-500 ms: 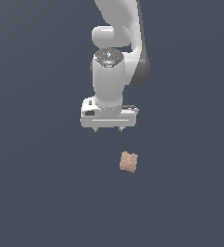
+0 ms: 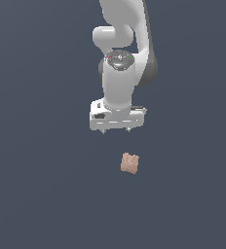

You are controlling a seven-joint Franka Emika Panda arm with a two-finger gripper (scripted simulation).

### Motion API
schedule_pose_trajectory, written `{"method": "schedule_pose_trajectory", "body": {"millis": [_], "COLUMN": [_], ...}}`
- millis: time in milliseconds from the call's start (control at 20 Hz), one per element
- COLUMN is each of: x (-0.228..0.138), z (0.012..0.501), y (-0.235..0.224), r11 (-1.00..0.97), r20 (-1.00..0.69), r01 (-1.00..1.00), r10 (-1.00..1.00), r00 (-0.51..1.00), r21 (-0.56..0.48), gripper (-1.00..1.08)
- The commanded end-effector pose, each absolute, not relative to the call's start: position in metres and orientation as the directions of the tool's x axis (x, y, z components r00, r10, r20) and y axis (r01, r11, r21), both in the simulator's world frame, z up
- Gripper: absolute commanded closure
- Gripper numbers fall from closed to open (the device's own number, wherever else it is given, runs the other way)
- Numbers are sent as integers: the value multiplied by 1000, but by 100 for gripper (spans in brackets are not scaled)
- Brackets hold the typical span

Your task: Pick up the object and move it to a goal position.

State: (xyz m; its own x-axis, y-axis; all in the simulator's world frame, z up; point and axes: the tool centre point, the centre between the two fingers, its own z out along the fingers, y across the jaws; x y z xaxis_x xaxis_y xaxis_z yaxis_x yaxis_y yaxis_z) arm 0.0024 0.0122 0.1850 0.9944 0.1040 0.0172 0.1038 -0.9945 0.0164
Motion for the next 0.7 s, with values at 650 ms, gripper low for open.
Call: {"method": "schedule_pose_trajectory", "body": {"millis": [650], "x": [22], "z": [167], "y": [28], "r11": [-999], "r20": [12], "r01": [33], "r10": [33], "r00": [999], "r21": [8], "gripper": [-92]}}
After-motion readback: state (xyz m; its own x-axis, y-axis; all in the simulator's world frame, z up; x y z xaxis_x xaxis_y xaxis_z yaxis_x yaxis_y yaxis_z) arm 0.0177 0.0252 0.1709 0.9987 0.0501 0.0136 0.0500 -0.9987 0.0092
